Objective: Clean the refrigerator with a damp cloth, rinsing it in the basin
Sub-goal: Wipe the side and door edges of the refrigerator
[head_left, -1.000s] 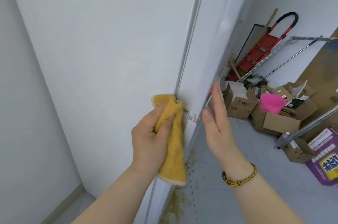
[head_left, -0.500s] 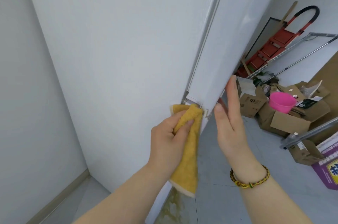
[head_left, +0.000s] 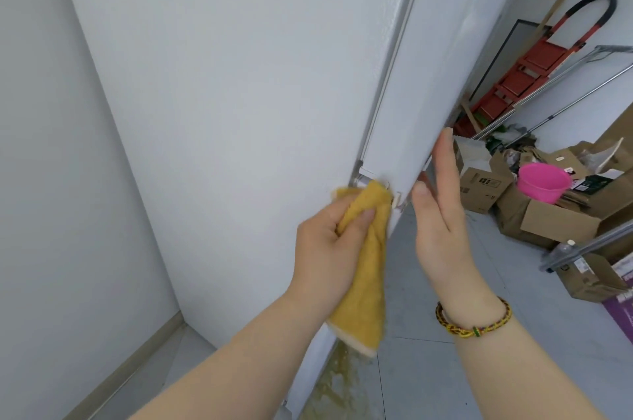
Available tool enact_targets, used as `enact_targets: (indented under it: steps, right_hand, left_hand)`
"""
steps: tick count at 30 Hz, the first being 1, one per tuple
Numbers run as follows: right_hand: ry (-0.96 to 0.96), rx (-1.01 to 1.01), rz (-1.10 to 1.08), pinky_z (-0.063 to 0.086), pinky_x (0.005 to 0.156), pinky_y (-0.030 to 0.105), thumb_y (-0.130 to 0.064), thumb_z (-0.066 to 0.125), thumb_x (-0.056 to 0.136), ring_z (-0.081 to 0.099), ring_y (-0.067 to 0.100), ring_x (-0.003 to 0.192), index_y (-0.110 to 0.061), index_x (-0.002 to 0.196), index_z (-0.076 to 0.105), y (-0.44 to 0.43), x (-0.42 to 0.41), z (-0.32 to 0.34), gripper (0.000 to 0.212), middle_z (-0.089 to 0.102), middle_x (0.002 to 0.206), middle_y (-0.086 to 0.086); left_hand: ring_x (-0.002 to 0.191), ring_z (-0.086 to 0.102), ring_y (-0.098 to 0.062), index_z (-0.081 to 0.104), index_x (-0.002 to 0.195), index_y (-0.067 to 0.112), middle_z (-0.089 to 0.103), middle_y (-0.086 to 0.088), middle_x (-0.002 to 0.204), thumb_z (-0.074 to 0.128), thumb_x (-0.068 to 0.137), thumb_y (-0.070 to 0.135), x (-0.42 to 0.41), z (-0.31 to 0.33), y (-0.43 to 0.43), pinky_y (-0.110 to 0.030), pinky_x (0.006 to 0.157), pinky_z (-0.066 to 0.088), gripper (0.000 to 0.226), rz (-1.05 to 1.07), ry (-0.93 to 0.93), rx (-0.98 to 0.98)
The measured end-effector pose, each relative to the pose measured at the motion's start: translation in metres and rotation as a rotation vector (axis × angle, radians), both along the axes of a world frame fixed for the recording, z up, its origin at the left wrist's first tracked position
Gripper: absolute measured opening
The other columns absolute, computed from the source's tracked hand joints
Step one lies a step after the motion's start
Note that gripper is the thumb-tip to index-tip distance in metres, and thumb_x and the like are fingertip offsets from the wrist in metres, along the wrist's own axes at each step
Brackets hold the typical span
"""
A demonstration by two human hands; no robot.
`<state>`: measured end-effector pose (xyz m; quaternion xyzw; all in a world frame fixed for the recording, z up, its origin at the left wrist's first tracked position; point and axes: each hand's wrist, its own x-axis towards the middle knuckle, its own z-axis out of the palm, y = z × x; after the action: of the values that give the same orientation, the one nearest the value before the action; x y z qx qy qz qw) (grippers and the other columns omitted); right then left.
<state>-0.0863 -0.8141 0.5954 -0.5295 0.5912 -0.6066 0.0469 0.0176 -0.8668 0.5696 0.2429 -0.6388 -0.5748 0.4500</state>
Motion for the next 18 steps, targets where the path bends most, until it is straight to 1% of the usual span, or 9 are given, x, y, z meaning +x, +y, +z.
enact_targets:
  steps: [2,4,8,9,11,13,15,17,18]
  right_hand:
    - [-0.002,0.012,0.002,0.009,0.112,0.010,-0.015,0.029,0.088,0.007,-0.002,0.137,-0.046,0.123,0.010,0.001,0.000,0.000,0.050,0.006,0.140,-0.025]
    - [0.004,0.013,-0.004,0.009,0.111,0.007,-0.016,0.029,0.089,0.007,-0.003,0.137,-0.047,0.123,0.010,0.002,-0.001,0.001,0.049,0.005,0.139,-0.026]
    - [-0.009,0.024,-0.004,0.009,0.108,0.003,-0.016,0.028,0.089,0.007,-0.006,0.135,-0.047,0.123,0.010,0.002,0.000,0.000,0.049,0.006,0.138,-0.028]
    - [-0.014,0.022,0.001,0.009,0.110,0.006,-0.016,0.029,0.089,0.008,-0.006,0.136,-0.047,0.123,0.010,0.002,0.000,0.001,0.050,0.006,0.139,-0.028]
    - [-0.014,0.024,0.008,0.011,0.115,0.016,-0.017,0.031,0.089,0.009,-0.003,0.138,-0.047,0.123,0.012,0.004,-0.003,0.001,0.050,0.008,0.142,-0.025]
    - [0.010,0.017,-0.001,0.013,0.116,0.023,-0.024,0.035,0.091,0.012,0.000,0.139,-0.046,0.126,0.015,0.006,-0.007,0.000,0.046,0.012,0.147,-0.019]
    - [0.032,0.032,-0.040,0.014,0.113,0.014,-0.036,0.034,0.088,0.014,-0.009,0.136,-0.048,0.126,0.017,0.010,-0.007,-0.008,0.043,0.016,0.144,-0.024]
    - [0.034,0.071,-0.067,0.013,0.107,0.003,-0.039,0.031,0.089,0.014,-0.020,0.130,-0.047,0.126,0.018,0.014,-0.002,-0.024,0.040,0.016,0.140,-0.030]
    - [0.019,0.096,-0.069,0.013,0.105,0.000,-0.038,0.031,0.091,0.013,-0.023,0.128,-0.047,0.126,0.018,0.015,0.001,-0.032,0.038,0.016,0.140,-0.029]
  left_hand:
    - [0.056,0.054,0.011,0.061,0.074,0.033,0.060,0.028,0.054,0.054,0.088,0.012,-0.004,0.010,0.000,-0.003,0.056,0.040,0.026,0.000,0.062,0.012]
    - [0.056,0.054,0.010,0.060,0.072,0.034,0.060,0.028,0.055,0.053,0.089,0.012,-0.005,0.007,0.003,-0.004,0.056,0.041,0.029,0.004,0.058,0.033]
    - [0.053,0.053,0.009,0.058,0.068,0.033,0.059,0.025,0.051,0.053,0.089,0.016,0.001,-0.018,0.003,-0.003,0.052,0.038,0.028,-0.003,-0.078,0.081]
    - [0.051,0.053,0.008,0.059,0.067,0.032,0.058,0.022,0.049,0.054,0.089,0.017,0.003,-0.021,0.000,-0.003,0.051,0.038,0.028,-0.020,-0.111,0.095]
    - [0.048,0.051,0.008,0.061,0.065,0.029,0.057,0.018,0.047,0.055,0.089,0.017,0.006,-0.021,-0.006,-0.004,0.050,0.039,0.027,-0.009,-0.128,0.117]
    - [0.046,0.051,0.009,0.060,0.064,0.028,0.057,0.018,0.045,0.055,0.088,0.015,0.010,-0.011,-0.011,-0.003,0.049,0.039,0.027,0.087,-0.064,0.120]
    - [0.050,0.052,0.011,0.059,0.065,0.030,0.059,0.021,0.050,0.054,0.088,0.015,0.012,0.000,-0.016,-0.002,0.052,0.039,0.028,0.177,0.023,0.095]
    - [0.058,0.053,0.015,0.058,0.068,0.034,0.060,0.019,0.060,0.055,0.087,0.013,0.013,0.006,-0.020,-0.001,0.059,0.039,0.029,0.222,0.067,0.042]
    - [0.062,0.053,0.017,0.057,0.069,0.037,0.059,0.020,0.067,0.056,0.087,0.012,0.012,0.007,-0.020,0.000,0.063,0.039,0.031,0.227,0.075,0.017]
